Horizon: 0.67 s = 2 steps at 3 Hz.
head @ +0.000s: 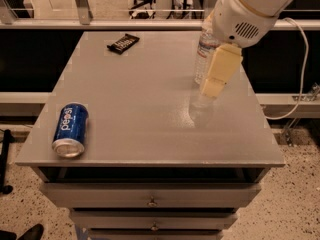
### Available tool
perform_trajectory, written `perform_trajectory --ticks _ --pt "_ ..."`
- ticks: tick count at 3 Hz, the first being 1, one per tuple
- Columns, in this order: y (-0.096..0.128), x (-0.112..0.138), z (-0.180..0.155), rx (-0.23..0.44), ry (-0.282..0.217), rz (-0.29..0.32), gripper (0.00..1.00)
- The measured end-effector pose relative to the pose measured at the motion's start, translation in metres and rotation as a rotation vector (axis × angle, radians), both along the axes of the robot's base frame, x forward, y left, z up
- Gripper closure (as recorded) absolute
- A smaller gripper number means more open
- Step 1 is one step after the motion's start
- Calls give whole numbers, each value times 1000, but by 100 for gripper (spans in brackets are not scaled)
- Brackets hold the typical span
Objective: Pick rxbar chocolate
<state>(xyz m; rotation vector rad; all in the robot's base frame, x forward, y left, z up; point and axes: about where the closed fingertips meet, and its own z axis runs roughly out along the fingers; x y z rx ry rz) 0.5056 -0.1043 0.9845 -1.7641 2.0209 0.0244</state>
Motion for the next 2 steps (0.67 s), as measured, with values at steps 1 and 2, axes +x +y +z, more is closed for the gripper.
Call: perform_trajectory --ticks 1,2 --pt "50 46 -16 68 -22 32 0" --pt "97 91 -31 142 -36 45 0"
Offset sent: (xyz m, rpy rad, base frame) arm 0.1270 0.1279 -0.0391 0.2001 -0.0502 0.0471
